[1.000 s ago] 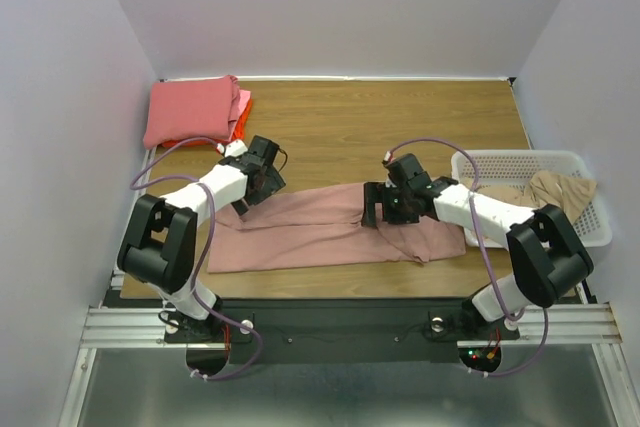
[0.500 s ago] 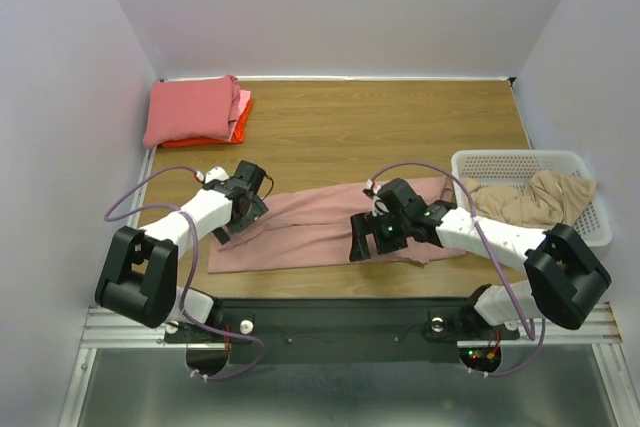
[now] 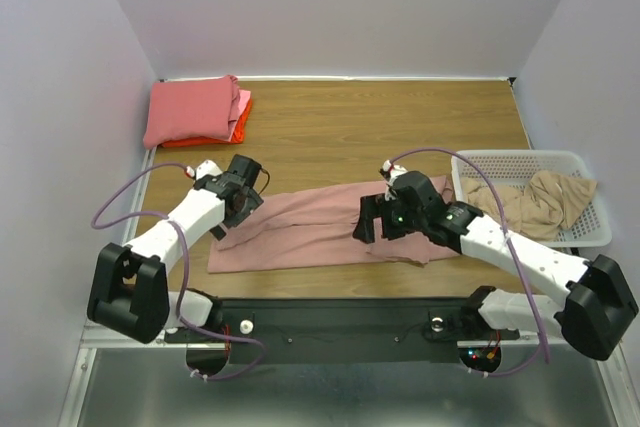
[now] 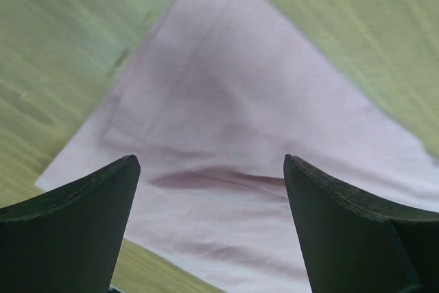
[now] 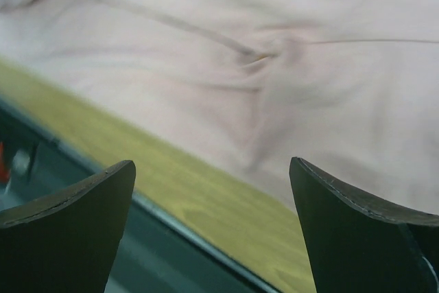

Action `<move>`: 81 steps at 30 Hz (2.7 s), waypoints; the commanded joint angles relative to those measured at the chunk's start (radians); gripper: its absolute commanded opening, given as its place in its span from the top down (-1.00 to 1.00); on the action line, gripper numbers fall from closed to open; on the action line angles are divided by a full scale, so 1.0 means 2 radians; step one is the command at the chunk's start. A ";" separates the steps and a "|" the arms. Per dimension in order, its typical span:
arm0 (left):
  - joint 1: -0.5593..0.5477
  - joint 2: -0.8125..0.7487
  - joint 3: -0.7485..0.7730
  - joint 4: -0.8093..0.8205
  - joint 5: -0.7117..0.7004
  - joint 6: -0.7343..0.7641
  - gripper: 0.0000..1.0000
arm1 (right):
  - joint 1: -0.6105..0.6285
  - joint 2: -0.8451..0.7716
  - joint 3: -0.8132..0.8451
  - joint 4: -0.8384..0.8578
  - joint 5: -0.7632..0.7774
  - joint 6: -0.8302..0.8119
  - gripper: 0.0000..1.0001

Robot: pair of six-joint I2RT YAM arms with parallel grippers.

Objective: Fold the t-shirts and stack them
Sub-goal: Fold the tshirt

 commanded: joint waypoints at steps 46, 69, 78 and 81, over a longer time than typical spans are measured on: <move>-0.371 0.206 0.035 0.107 0.159 -0.211 -0.97 | -0.183 0.851 0.845 0.036 -0.142 -0.103 -1.00; -0.384 0.003 0.004 -0.049 0.037 -0.168 -0.97 | -0.183 0.430 0.523 0.042 -0.061 -0.097 -1.00; -0.356 -0.038 -0.097 0.081 0.115 -0.088 -0.88 | -0.167 0.118 0.102 0.076 0.025 0.038 -1.00; -0.348 -0.036 -0.107 0.118 0.144 -0.064 -0.81 | -0.162 0.027 0.016 0.074 -0.001 0.059 -0.99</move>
